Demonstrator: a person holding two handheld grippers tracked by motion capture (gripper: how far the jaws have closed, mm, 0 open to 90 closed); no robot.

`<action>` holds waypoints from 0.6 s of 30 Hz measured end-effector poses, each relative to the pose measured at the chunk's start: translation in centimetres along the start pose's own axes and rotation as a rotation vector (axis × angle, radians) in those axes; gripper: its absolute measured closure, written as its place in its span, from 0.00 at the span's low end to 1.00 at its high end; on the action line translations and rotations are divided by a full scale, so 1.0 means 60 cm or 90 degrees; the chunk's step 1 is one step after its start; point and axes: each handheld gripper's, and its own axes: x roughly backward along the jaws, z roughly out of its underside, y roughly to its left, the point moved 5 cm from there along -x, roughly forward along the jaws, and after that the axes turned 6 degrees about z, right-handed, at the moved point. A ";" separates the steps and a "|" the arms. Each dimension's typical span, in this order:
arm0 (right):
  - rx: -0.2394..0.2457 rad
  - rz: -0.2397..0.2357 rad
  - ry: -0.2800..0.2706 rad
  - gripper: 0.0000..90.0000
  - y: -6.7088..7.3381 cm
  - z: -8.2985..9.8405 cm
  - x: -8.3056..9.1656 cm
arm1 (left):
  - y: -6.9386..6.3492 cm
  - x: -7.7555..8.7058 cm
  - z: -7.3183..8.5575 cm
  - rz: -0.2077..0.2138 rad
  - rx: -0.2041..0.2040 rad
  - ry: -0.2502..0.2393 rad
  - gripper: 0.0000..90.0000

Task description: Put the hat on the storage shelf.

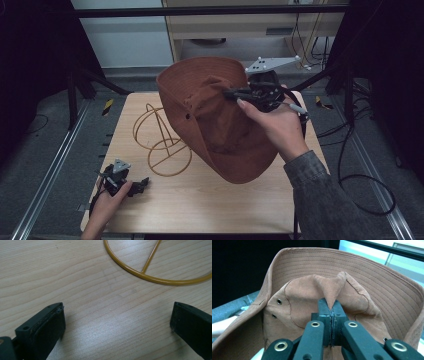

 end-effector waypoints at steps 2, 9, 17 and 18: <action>0.005 -0.003 -0.003 0.99 0.006 -0.007 -0.002 | 0.000 0.000 0.000 -0.001 0.003 -0.003 0.00; 0.018 -0.015 -0.002 0.99 0.027 -0.030 -0.019 | 0.000 0.000 0.000 -0.001 0.001 -0.001 0.00; 0.025 -0.031 -0.004 0.99 0.050 -0.049 -0.045 | 0.000 0.000 0.000 -0.001 0.002 -0.001 0.00; 0.026 -0.032 -0.005 0.99 0.053 -0.052 -0.048 | 0.000 0.000 0.000 -0.001 0.002 -0.001 0.00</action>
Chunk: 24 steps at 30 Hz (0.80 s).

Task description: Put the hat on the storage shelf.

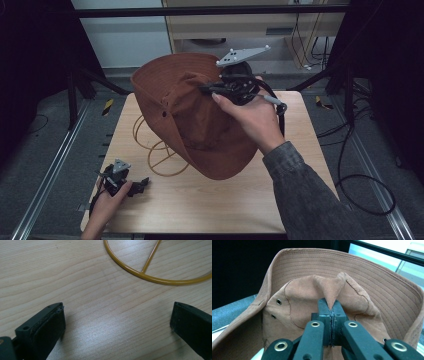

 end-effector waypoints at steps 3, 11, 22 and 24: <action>0.001 -0.005 -0.004 0.99 0.007 -0.007 -0.009 | 0.000 0.000 0.000 0.000 0.001 0.000 0.00; 0.001 -0.014 -0.007 0.99 0.018 -0.015 -0.030 | 0.000 0.000 0.000 0.000 -0.001 0.000 0.00; 0.007 -0.017 -0.007 0.99 0.027 -0.032 -0.046 | 0.000 0.000 0.000 0.001 -0.001 0.002 0.00; 0.007 -0.017 -0.008 0.99 0.029 -0.034 -0.049 | 0.000 0.000 0.000 0.001 -0.001 0.002 0.00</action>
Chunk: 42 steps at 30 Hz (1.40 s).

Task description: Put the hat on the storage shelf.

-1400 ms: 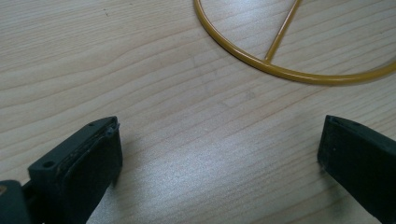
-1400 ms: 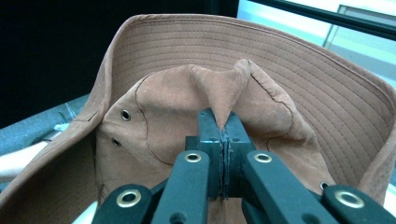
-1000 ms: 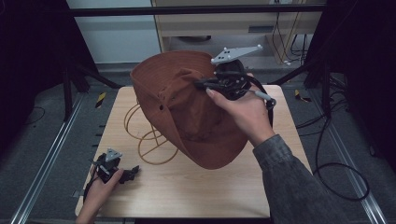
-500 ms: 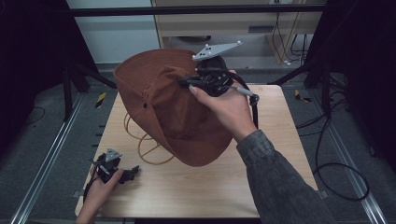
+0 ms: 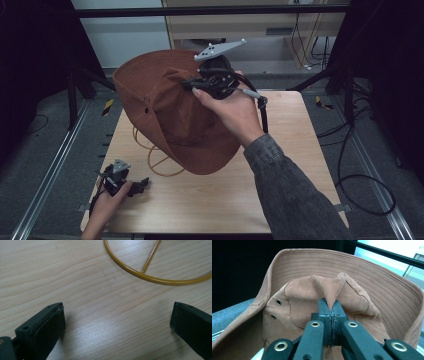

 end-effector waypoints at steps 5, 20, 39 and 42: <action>0.001 -0.005 0.001 0.99 0.005 -0.002 -0.010 | 0.000 0.000 0.000 0.000 0.000 0.000 0.00; 0.006 -0.013 0.017 0.99 0.015 -0.013 -0.045 | 0.000 0.000 0.000 0.001 0.001 0.001 0.00; 0.013 -0.029 0.038 0.99 0.024 -0.010 -0.072 | 0.000 0.000 0.000 0.001 0.001 0.001 0.00; 0.014 -0.031 0.038 0.99 0.026 -0.012 -0.075 | -0.001 0.000 0.000 0.002 0.001 0.001 0.00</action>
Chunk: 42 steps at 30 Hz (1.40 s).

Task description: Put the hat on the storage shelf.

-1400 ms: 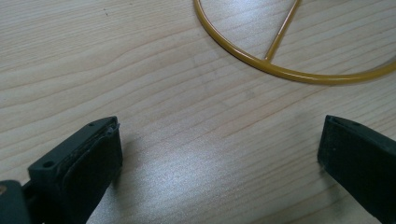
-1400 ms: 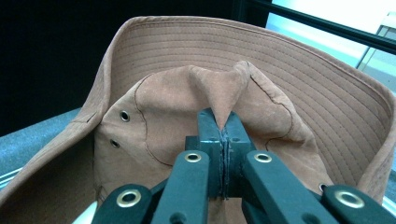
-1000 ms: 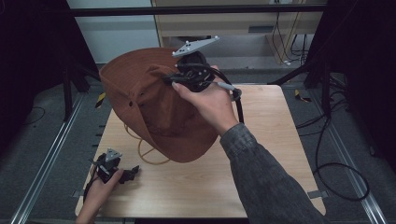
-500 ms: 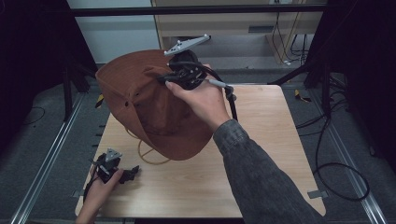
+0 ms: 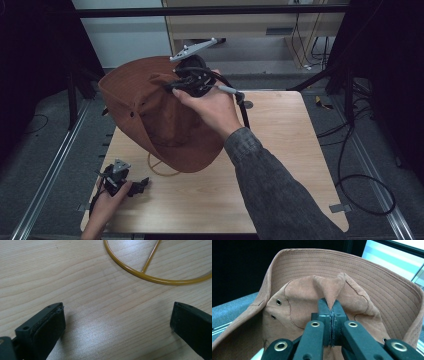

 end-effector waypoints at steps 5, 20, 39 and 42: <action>0.005 -0.004 -0.002 0.99 0.005 -0.008 -0.002 | 0.000 0.000 0.000 0.000 0.000 0.000 0.00; 0.003 -0.017 -0.005 0.99 0.010 -0.015 -0.025 | 0.000 0.000 0.000 0.000 0.000 0.000 0.00; -0.003 -0.027 0.021 0.99 0.015 -0.011 -0.057 | 0.000 0.000 0.000 -0.001 -0.001 0.000 0.00; -0.003 -0.025 0.028 0.99 0.015 -0.011 -0.062 | 0.000 0.000 0.000 0.000 -0.001 0.000 0.00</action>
